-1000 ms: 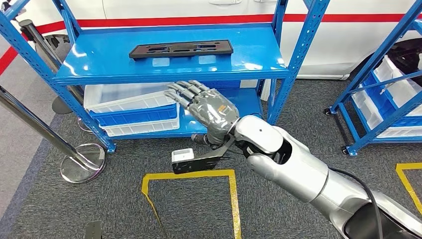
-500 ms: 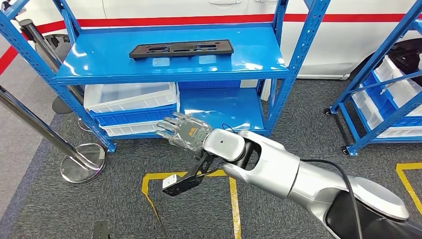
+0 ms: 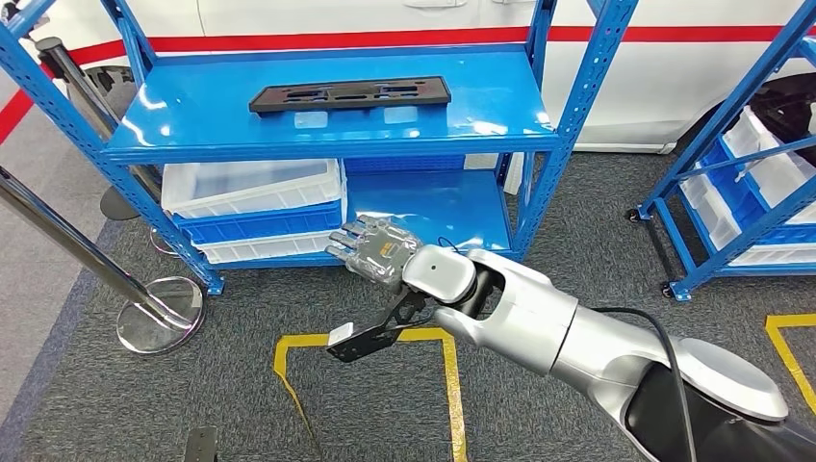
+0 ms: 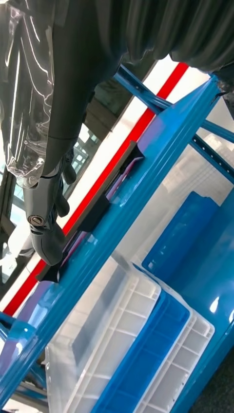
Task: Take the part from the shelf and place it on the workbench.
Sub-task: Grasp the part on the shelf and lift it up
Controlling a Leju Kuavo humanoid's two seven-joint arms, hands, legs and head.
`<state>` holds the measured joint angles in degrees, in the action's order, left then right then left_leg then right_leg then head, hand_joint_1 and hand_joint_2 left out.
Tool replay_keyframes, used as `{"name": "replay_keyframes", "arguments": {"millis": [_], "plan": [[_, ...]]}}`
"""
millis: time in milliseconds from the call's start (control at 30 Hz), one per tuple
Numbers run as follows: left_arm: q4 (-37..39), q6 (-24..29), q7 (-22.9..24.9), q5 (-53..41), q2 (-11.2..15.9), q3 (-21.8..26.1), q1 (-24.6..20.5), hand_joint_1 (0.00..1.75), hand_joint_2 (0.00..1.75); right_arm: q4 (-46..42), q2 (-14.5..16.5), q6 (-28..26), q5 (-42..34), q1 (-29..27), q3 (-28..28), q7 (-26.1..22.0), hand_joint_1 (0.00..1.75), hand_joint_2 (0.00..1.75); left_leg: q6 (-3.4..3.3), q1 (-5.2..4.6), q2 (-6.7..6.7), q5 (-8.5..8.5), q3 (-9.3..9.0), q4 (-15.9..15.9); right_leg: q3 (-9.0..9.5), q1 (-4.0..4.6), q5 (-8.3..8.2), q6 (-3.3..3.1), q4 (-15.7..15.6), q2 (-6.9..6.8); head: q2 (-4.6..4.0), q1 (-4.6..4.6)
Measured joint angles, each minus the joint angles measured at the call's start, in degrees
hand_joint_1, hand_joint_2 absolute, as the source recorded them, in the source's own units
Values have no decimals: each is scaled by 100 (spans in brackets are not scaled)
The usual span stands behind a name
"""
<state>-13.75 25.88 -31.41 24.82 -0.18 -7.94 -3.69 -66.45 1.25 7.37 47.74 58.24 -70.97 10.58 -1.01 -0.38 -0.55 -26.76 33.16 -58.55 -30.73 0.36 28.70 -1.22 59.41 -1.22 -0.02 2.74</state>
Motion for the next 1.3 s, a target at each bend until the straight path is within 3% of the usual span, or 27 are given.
{"name": "replay_keyframes", "arguments": {"millis": [467, 633, 733, 767, 867, 900, 933, 1000, 1067, 1133, 1233, 1300], "plan": [[4, 68, 116, -157, -1, -198, 0, 0, 0, -345, -24, -415, 214, 161, 8, 287, 0, 175, -7, -12, 2, -4, 8, -23, -2, -19, -10, 14, -5, 3, -1, 2], [7, -58, 251, -74, 10, -262, 0, 0, 0, -414, -22, 47, -345, 163, 46, 378, 0, 175, -46, -27, 1, -6, 27, -25, -3, -31, -29, 53, -27, 1, 0, 2], [7, -208, 396, 67, 15, -269, -5, 0, 0, -413, 2, 522, -1078, 204, 65, 462, 0, 44, -115, 43, 11, 78, -58, 150, -64, -2, 46, 119, 74, 29, 0, -9], [7, -272, 466, 113, 16, -270, -10, 0, 0, -410, 7, 631, -1299, 226, 65, 487, 0, 44, -131, 70, 15, 103, -91, 203, -181, -4, 152, 145, 296, 50, 0, -18], [7, -477, 706, 224, 31, -270, -20, 0, 0, -385, 8, 726, -1722, 235, 60, 530, 0, 175, -135, 90, 1, 106, -107, 225, -777, -78, 462, 214, 1313, 88, -1, -31], [8, -543, 799, 255, 39, -270, -19, 0, 0, -370, 7, 704, -1800, 227, 58, 537, 0, 175, -123, 102, -16, 95, -109, 215, -903, -108, 414, 236, 1448, 89, 0, -31], [8, -613, 910, 283, 47, -270, -18, 0, 0, -355, 7, 665, -1866, 223, 56, 538, 0, 175, -101, 121, -37, 76, -113, 196, -925, -136, 246, 259, 1359, 88, 1, -30], [10, -757, 1195, 326, 62, -270, -20, 0, 0, -328, 11, 558, -1955, 225, 54, 539, 0, 175, -28, 169, -84, 11, -120, 129, -721, -182, -209, 312, 730, 106, 1, -31], [18, -894, 1586, 370, 101, -272, -33, 0, 0, -300, 38, 438, -2019, 235, 48, 539, 0, 87, 64, 179, -120, -45, -72, 38, -522, -186, -393, 300, 225, 160, 0, -45], [29, -1011, 1972, 436, 142, -274, -32, 0, 0, -264, 80, 328, -2058, 240, 31, 539, 0, 0, 138, 173, -135, -43, -8, 6, -509, -160, -348, 215, 132, 195, 0, -54], [36, -1142, 2300, 530, 179, -275, -18, 0, 0, -203, 148, 195, -2063, 240, 7, 540, 0, 0, 205, 191, -85, -123, 54, -103, -500, -162, -340, 89, 110, 179, 0, -40], [37, -1174, 2372, 560, 216, -275, -30, 0, 0, -164, 193, 143, -2061, 245, 5, 540, 0, 0, 226, 191, -17, -382, 327, -650, -472, -152, -334, 29, 93, 153, -1, -22]]}}
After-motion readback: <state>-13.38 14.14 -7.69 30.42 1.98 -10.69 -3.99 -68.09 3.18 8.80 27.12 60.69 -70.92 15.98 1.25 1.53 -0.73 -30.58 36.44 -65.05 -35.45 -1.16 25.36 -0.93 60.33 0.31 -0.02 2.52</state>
